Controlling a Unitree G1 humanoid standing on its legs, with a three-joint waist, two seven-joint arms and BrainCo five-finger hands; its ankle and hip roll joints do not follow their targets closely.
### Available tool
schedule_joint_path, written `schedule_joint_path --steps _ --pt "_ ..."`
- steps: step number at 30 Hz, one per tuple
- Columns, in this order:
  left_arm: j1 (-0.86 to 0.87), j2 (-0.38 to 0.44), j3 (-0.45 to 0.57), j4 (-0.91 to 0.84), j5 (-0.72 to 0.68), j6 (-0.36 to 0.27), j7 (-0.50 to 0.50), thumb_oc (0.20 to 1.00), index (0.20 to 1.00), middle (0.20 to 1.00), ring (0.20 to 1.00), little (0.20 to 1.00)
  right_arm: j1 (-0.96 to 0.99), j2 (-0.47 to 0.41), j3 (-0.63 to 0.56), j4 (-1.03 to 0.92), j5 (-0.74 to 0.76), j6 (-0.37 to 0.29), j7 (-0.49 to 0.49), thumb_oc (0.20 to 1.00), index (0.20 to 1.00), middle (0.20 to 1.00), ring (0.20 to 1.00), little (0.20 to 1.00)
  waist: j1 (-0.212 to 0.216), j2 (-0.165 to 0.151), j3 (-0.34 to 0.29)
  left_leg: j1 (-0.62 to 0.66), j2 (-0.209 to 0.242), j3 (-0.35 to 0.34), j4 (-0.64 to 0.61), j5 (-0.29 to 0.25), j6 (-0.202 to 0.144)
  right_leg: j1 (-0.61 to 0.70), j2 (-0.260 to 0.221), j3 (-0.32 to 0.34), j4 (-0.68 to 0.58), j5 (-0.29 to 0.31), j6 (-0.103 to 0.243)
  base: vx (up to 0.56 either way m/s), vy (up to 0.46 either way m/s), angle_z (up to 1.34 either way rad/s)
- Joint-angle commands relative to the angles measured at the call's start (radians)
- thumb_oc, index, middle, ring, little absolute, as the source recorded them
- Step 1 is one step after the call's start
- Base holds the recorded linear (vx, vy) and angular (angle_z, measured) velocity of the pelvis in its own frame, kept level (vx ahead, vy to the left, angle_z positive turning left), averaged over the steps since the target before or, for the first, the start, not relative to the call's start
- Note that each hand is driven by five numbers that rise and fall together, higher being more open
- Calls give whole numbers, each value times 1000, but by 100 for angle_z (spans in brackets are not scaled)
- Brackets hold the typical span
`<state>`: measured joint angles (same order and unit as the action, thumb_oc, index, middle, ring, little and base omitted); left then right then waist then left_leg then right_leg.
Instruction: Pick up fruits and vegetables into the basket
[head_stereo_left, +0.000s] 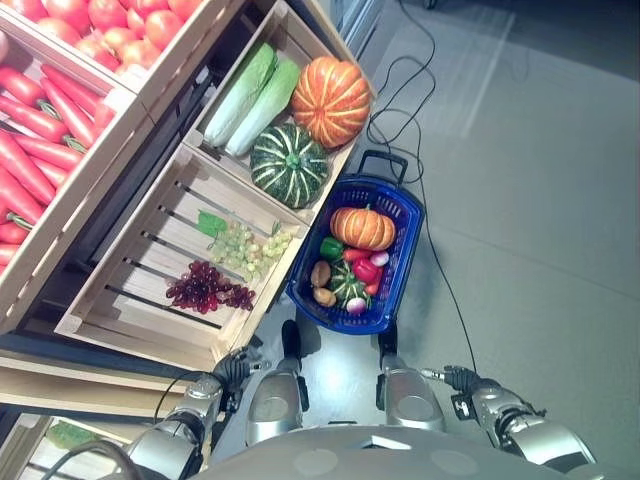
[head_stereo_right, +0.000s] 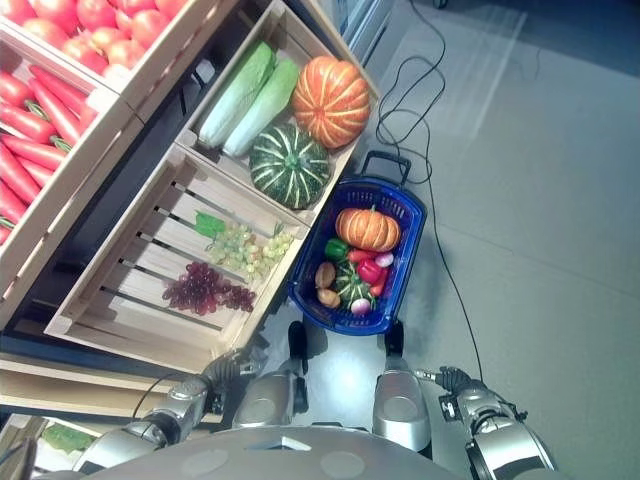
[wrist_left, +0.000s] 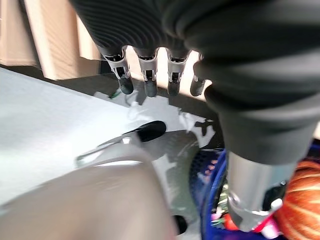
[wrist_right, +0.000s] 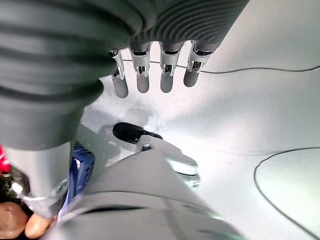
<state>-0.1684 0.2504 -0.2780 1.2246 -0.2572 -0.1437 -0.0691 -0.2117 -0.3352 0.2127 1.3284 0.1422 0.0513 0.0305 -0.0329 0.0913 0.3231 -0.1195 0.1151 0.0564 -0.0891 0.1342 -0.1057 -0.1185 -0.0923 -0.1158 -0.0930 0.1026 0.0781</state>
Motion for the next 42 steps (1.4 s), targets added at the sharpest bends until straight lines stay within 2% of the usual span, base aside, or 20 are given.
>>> schedule_joint_path --steps 1,8,9,13,16,20,26,29,31,36,42 --pt "-102 25 -8 21 -67 -58 35 1000 1000 1000 1000 1000 -64 -17 36 11 53 10 -11 1000 1000 1000 1000 1000 -3 -37 85 -34 -68 -46 2 -61 51 -47 -17 21 63 -42 2 -85 27 17" --pt "-175 54 -27 -48 -129 -145 35 1000 1000 1000 1000 1000 -126 -50 37 2 98 23 -14 1000 1000 1000 1000 1000 3 -28 151 -120 -78 -48 57 -54 60 -157 -10 31 189 -79 -15 -72 40 4" --pt "-195 65 -32 -82 -144 -180 59 1000 1000 1000 1000 1000 -139 -57 41 1 104 22 -14 1000 1000 1000 1000 1000 4 -30 170 -157 -83 -44 99 -60 62 -193 -11 26 231 -87 -17 -116 9 0" --pt "-247 101 -44 -193 -158 -254 143 1000 1000 1000 1000 1000 -152 -62 48 -7 130 23 -21 1000 1000 1000 1000 1000 8 -36 195 -229 -91 -52 179 -75 69 -259 -6 29 309 -110 -22 -80 -29 6" --pt "-290 141 -65 -336 -83 -332 282 1000 1000 1000 1000 1000 -150 -66 45 -18 166 14 -34 1000 1000 1000 1000 1000 20 -40 197 -329 -101 -65 259 -86 74 -347 -6 23 383 -122 -22 -90 -68 18" --pt "-318 194 -72 -457 3 -351 405 1000 1000 1000 1000 1000 -138 -73 33 -37 198 7 -41 1000 1000 1000 1000 1000 29 -42 197 -413 -108 -75 335 -104 80 -424 -3 23 456 -140 -25 -43 -44 20" --pt "-391 274 -58 -517 223 -304 591 1000 1000 1000 1000 1000 -131 -74 34 -41 202 0 -29 1000 1000 1000 1000 1000 28 -59 197 -503 -107 -79 417 -124 83 -503 9 21 525 -160 -38 -11 -35 11" --pt "-423 314 -67 -503 355 -250 670 1000 1000 1000 1000 1000 -131 -78 40 -47 204 -3 -24 1000 1000 1000 1000 1000 24 -66 197 -526 -103 -75 438 -131 83 -525 13 23 545 -168 -41 -4 -5 -2" --pt "-460 344 -74 -474 468 -191 720 1000 1000 1000 1000 1000 -134 -80 44 -52 206 -5 -23 1000 1000 1000 1000 1000 17 -70 197 -546 -100 -75 454 -132 82 -545 18 26 559 -171 -44 0 0 0" --pt "-526 400 -130 -347 642 -70 743 1000 1000 1000 1000 1000 -154 -87 55 -46 199 -10 -12 1000 1000 1000 1000 1000 -1 -73 197 -573 -87 -70 475 -133 77 -575 27 33 580 -178 -52 -7 7 -2" --pt "-541 439 -193 -232 745 -30 755 1000 1000 1000 1000 1000 -176 -104 73 -43 197 -12 -3 1000 1000 1000 1000 1000 -13 -75 197 -593 -78 -62 479 -126 72 -594 33 36 578 -175 -59 -16 26 -5"
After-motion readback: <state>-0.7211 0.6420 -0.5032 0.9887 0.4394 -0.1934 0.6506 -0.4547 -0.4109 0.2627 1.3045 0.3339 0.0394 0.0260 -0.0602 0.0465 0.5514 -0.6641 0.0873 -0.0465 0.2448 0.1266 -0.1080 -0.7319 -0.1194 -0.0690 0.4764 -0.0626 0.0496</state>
